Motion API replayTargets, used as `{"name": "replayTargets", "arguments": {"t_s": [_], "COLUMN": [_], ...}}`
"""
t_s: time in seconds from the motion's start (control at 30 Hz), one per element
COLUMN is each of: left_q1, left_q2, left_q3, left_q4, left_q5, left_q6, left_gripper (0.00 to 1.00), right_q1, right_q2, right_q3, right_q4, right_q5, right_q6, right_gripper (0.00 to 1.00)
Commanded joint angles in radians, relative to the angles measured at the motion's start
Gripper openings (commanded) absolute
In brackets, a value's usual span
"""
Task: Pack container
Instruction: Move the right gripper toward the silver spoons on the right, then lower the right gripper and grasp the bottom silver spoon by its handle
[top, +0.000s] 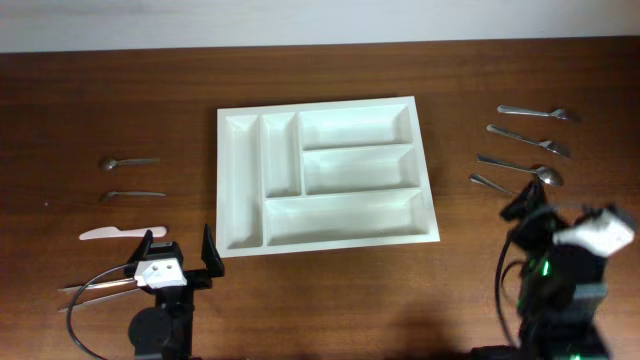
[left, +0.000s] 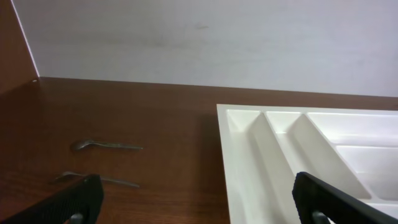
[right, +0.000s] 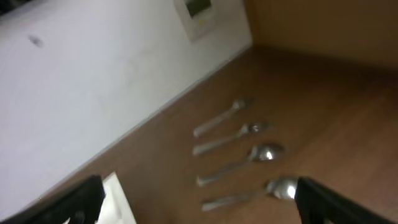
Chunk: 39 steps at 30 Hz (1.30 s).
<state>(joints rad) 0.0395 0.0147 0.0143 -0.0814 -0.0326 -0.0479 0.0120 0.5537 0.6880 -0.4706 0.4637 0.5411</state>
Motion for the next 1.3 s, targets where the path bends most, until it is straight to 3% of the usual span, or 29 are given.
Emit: {"name": "replayTargets", "arguments": {"t_s": [0.0,0.1,0.2,0.27,0.33,0.4,0.53,0.83,1.1,1.27], "left_q1": [-0.005,-0.005,-0.005,-0.005,-0.005,-0.005,-0.005,-0.005,-0.005,-0.005], "left_q2": [-0.010,-0.010,-0.010,-0.010,-0.010,-0.010,-0.010,-0.010,-0.010,-0.010], "left_q3": [-0.005,-0.005,-0.005,-0.005,-0.005,-0.005,-0.005,-0.005,-0.005,-0.005], "left_q4": [-0.001,-0.001,-0.001,-0.001,-0.001,-0.001,-0.001,-0.001,-0.001,-0.001], "left_q5": [0.014,0.014,0.014,0.014,0.014,0.014,0.014,0.014,0.014,0.014], "left_q6": [0.012,0.012,0.012,0.012,0.012,0.012,0.012,0.012,0.012,0.012], "left_gripper": [0.99,0.99,0.99,0.99,0.99,0.99,0.99,0.99,0.99,0.99], "right_q1": [-0.006,-0.007,-0.014,-0.031,-0.086,-0.132,-0.237,-0.354,-0.353,-0.353], "right_q2": [0.243,0.417,0.559,0.632,0.737,0.790,0.887,1.155,1.241,1.283], "right_q3": [0.215,0.321,0.355,0.415,0.522,0.567,0.586,0.586,0.586,0.586], "right_q4": [-0.099,-0.258,-0.209,-0.254,-0.424,-0.533,-0.640,-0.565,-0.526,-0.453], "right_q5": [-0.213,-0.258,-0.191,-0.190,-0.164,-0.170,-0.253,-0.400,-0.404,-0.404], "right_q6": [0.014,0.014,0.042,0.177,0.508,0.689,0.890,0.944,1.073,1.073], "right_gripper": [0.99,0.99,0.99,0.99,0.99,0.98,0.99,0.99,0.99,0.99]}}
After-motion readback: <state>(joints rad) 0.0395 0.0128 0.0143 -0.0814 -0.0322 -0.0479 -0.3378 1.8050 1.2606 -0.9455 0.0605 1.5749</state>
